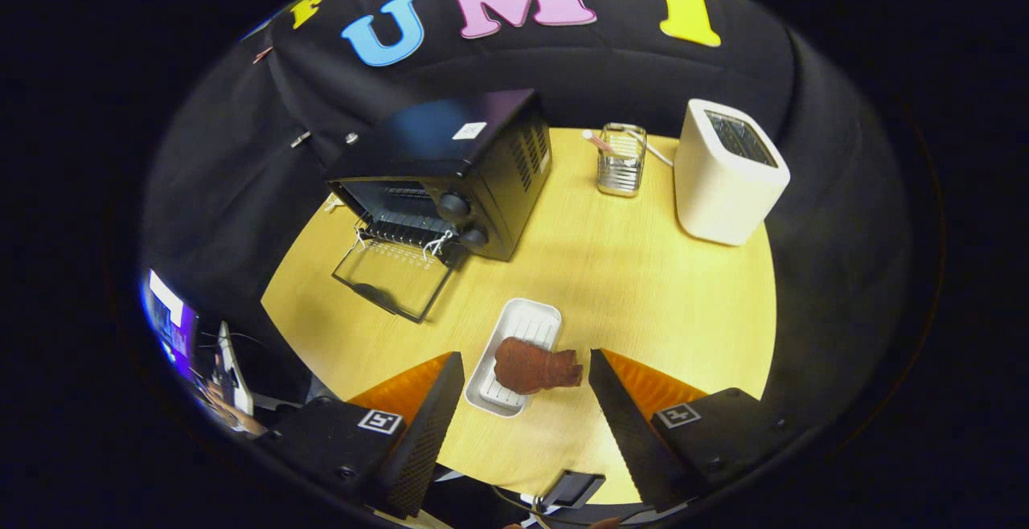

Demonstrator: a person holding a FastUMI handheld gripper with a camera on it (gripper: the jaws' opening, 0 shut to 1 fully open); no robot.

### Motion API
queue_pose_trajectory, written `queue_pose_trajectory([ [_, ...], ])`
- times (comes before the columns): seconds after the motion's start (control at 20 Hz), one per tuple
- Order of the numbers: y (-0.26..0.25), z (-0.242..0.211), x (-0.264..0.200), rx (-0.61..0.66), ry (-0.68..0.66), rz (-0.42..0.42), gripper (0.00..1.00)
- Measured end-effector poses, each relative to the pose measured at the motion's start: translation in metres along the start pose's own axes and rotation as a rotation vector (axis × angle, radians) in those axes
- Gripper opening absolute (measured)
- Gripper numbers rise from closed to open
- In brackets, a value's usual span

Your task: Open the toaster oven, put the food inside, and close the toaster oven door.

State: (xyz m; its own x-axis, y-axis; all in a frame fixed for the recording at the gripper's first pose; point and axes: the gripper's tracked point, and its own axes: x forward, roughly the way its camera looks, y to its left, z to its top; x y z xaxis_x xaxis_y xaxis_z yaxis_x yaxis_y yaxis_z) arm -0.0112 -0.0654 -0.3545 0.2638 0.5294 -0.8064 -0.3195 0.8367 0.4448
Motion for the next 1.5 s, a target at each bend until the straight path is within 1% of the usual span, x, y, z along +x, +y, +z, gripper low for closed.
queue_pose_trajectory([
  [0.15, -0.021, -0.013, 0.024, 0.052, 0.076, 0.052, 0.97],
  [0.25, -0.029, -0.025, 0.039, 0.081, 0.134, 0.089, 0.94],
  [0.3, -0.029, -0.027, 0.045, 0.101, 0.151, 0.112, 0.87],
  [0.35, -0.031, -0.028, 0.051, 0.12, 0.159, 0.129, 0.83],
  [0.4, -0.03, -0.03, 0.056, 0.134, 0.166, 0.15, 0.74],
  [0.45, -0.028, -0.032, 0.06, 0.144, 0.172, 0.171, 0.7],
  [0.55, -0.025, -0.039, 0.066, 0.152, 0.201, 0.201, 0.55],
  [0.65, -0.028, -0.041, 0.07, 0.176, 0.216, 0.202, 0.33],
  [0.7, -0.028, -0.034, 0.069, 0.184, 0.198, 0.199, 0.25],
  [0.8, -0.028, -0.037, 0.068, 0.16, 0.197, 0.188, 0.2],
  [0.95, -0.027, -0.04, 0.066, 0.142, 0.202, 0.167, 0.2],
  [1.1, -0.021, -0.039, 0.06, 0.136, 0.194, 0.169, 0.2],
  [1.15, -0.02, -0.037, 0.061, 0.132, 0.184, 0.162, 0.15],
  [1.25, -0.018, -0.035, 0.054, 0.118, 0.154, 0.137, 0.13],
  [1.35, -0.016, -0.03, 0.047, 0.112, 0.109, 0.106, 0.13],
  [1.5, 0.0, -0.01, 0.028, 0.121, -0.001, 0.084, 0.13],
])
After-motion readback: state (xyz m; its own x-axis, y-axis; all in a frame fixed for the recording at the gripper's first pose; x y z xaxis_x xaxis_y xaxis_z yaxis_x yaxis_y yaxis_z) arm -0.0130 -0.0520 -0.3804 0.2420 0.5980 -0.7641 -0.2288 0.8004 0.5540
